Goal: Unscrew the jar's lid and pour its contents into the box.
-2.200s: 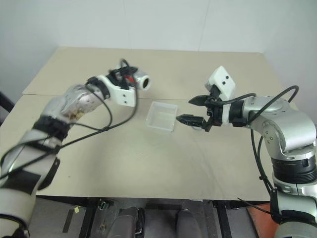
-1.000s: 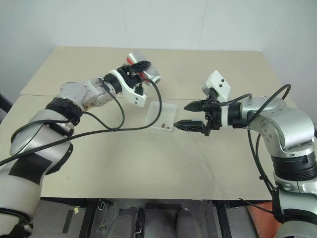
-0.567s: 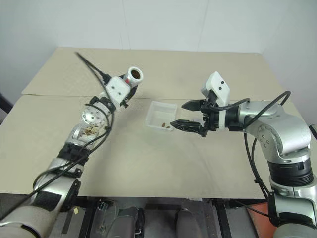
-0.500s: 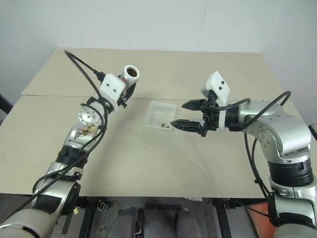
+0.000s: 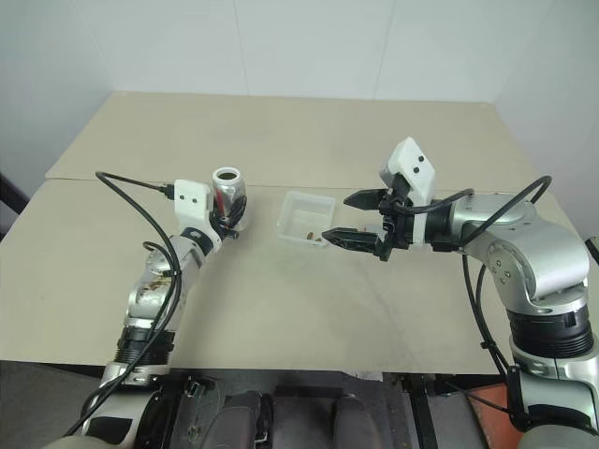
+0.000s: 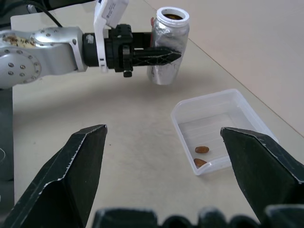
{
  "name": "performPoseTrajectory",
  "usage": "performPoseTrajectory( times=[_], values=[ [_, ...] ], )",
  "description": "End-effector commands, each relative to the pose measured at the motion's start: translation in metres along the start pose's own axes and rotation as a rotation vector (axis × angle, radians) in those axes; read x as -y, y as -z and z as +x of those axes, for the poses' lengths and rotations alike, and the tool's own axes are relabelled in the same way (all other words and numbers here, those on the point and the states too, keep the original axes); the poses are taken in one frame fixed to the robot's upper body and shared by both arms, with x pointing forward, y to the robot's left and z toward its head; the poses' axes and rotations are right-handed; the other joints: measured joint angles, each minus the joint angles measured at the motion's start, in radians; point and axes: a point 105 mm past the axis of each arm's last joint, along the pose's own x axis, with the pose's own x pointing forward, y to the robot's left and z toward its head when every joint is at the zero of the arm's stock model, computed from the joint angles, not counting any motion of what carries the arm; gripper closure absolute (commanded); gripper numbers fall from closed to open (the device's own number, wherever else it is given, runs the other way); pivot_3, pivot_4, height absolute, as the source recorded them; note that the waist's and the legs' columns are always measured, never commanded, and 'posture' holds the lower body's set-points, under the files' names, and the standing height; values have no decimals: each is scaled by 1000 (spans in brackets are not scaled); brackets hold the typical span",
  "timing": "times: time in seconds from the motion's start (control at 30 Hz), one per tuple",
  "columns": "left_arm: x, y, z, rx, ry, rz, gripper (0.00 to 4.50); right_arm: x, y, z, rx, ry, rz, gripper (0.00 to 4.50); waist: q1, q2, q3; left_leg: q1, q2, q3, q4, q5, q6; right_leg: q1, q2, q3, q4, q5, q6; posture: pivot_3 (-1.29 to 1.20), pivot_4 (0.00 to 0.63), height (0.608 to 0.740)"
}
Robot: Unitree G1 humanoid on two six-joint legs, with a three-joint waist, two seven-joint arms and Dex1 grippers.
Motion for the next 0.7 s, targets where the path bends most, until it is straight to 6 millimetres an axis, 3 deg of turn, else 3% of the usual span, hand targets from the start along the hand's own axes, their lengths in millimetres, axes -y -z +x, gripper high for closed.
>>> performPoseTrajectory(
  times=[0.03,0.37,0.6,0.63,0.7],
  values=[
    [-4,-9,2,67,-38,-3,2557,-3,-12,-6,40,5,-53,37,-1,0,0,0,0,0,0,0,0,0,0,0,-1,0,0,0,150,740],
    [5,9,5,97,-24,10,2557,-6,-13,-6,43,-10,-57,37,-1,0,0,0,0,0,0,0,0,0,0,0,-2,0,0,0,150,740],
    [9,20,-4,74,-3,-12,286,-8,-12,-6,35,-13,-61,0,-1,0,0,0,0,0,0,0,0,0,0,0,-2,0,0,0,150,740],
    [9,21,-5,71,2,-4,36,-7,-12,-6,34,-13,-61,0,-1,0,0,0,0,0,0,0,0,0,0,0,-2,0,0,0,150,740],
    [10,23,-7,66,6,4,36,-7,-12,-6,33,-13,-61,0,-1,0,0,0,0,0,0,0,0,0,0,0,-2,0,0,0,150,740]
  ],
)
